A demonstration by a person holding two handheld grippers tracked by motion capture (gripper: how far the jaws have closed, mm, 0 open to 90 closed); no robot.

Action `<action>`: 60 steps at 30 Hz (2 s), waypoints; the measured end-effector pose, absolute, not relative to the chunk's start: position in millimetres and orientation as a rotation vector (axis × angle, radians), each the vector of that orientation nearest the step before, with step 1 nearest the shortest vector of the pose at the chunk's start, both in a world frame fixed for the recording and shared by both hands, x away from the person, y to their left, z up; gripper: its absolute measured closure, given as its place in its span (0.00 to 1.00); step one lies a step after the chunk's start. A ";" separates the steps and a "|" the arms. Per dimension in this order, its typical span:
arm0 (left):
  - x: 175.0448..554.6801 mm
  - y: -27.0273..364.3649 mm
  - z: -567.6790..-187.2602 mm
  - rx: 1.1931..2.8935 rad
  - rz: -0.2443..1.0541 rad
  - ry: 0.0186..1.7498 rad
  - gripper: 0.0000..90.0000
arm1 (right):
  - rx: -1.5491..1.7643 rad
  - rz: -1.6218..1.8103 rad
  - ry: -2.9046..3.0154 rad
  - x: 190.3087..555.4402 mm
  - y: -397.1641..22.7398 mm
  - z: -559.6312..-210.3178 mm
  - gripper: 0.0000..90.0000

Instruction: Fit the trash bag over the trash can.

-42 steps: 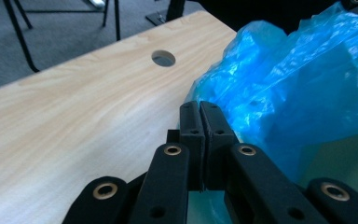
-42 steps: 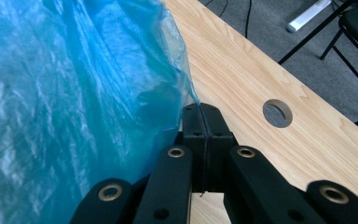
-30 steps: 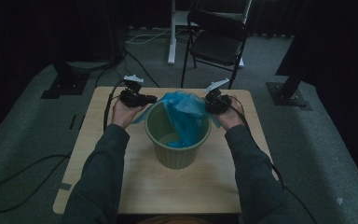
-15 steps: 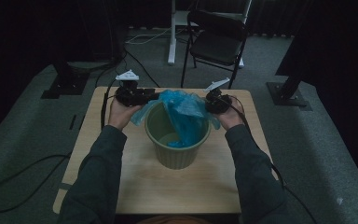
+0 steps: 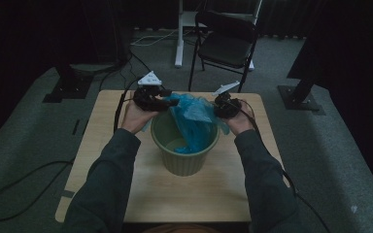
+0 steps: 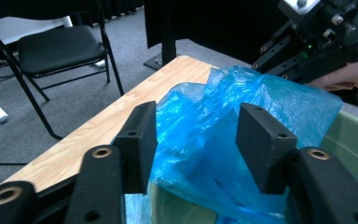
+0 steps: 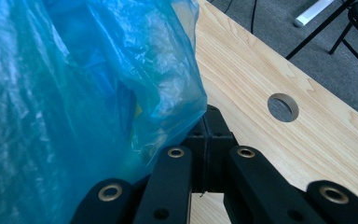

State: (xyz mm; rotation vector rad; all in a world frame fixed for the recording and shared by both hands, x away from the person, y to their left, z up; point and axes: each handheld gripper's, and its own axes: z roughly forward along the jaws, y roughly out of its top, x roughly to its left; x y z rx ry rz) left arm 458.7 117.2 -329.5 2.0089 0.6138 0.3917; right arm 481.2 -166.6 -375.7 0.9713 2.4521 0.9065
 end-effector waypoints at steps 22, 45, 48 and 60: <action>451.7 86.8 -345.9 2.238 0.545 0.582 1.00 | 0.989 0.906 2.454 482.0 -169.7 -375.0 1.00; 389.6 170.1 -358.5 2.125 0.535 0.642 1.00 | 1.096 0.915 2.416 485.6 -190.4 -374.3 1.00; 379.8 185.1 -357.4 2.103 0.534 0.655 1.00 | 1.113 0.910 2.400 486.1 -193.9 -372.8 1.00; 371.1 200.5 -364.5 2.083 0.504 0.683 1.00 | 1.143 0.918 2.371 485.8 -200.0 -368.7 1.00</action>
